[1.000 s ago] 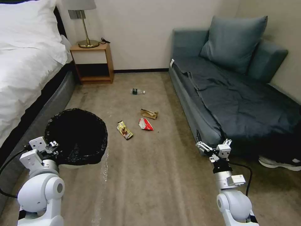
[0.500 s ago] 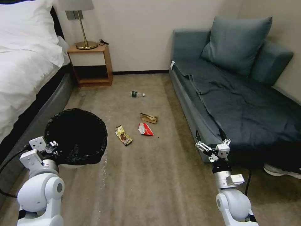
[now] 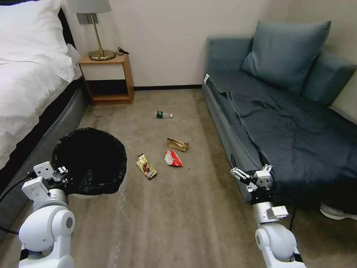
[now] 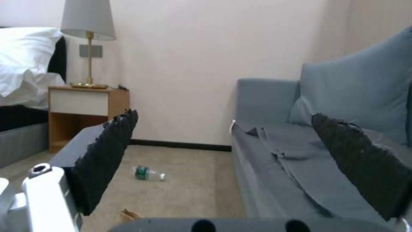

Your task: Pick up the trash bin, then pick up the garbage on the floor and place it into the trash bin.

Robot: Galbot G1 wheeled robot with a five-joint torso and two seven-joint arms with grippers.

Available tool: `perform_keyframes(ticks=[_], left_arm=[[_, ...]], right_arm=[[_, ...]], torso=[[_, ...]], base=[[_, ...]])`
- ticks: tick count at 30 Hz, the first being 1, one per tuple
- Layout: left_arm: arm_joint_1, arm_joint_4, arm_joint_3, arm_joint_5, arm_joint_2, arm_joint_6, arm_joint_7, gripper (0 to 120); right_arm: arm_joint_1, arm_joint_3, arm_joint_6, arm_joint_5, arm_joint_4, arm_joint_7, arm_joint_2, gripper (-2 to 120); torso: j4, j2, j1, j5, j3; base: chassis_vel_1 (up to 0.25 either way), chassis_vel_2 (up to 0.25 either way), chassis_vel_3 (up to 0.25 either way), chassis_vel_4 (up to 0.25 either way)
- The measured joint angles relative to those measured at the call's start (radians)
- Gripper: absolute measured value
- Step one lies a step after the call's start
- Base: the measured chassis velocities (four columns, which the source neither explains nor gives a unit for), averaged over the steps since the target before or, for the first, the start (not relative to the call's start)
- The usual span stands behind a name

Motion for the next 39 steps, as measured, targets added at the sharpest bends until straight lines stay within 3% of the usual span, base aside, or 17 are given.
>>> perform_keyframes(ticks=[26, 39], left_arm=[[-0.003, -0.011, 0.022, -0.016, -0.018, 0.0, -0.011, 4], [0.015, -0.003, 0.005, -0.018, -0.019, -0.021, -0.006, 4]], right_arm=[[0.001, -0.004, -0.004, 0.003, -0.008, -0.007, 0.0, 100], [-0.012, -0.009, 0.004, -0.004, -0.014, -0.012, 0.012, 100]], torso=[[-0.0001, 0.0, 0.0, 0.0002, 0.0], [-0.0001, 0.0, 0.0, -0.0001, 0.0]], base=[[-0.101, 0.104, 0.1, -0.106], [-0.118, 0.12, 0.128, -0.128]])
